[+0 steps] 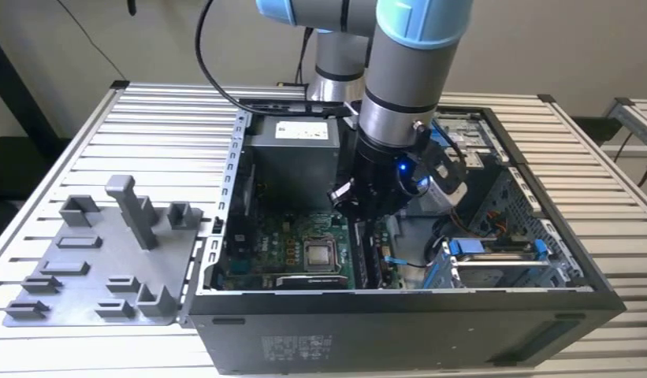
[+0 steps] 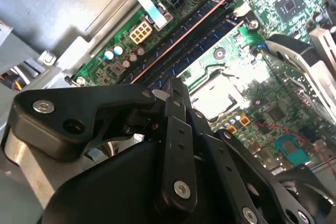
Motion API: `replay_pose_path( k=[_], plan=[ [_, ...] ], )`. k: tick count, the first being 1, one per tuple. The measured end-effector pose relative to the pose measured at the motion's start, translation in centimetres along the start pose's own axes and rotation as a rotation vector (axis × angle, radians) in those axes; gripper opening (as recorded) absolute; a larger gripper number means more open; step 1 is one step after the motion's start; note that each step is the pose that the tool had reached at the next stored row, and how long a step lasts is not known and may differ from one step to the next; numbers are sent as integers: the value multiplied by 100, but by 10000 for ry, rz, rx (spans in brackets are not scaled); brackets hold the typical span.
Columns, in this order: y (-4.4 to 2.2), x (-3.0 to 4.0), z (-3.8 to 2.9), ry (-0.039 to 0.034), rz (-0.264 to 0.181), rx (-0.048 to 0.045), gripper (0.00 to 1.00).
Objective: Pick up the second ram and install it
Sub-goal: 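Press down the second ram until it locks into place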
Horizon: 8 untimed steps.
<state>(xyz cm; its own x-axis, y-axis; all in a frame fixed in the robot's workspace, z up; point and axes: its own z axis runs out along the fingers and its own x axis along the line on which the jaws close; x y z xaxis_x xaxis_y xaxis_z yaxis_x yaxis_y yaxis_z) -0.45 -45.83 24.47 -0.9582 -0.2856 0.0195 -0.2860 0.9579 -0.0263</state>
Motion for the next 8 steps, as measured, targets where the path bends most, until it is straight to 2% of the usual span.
replay_pose_path(
  k=[8],
  plan=[
    [1,2,0,-57,-990,28,11]
  ],
)
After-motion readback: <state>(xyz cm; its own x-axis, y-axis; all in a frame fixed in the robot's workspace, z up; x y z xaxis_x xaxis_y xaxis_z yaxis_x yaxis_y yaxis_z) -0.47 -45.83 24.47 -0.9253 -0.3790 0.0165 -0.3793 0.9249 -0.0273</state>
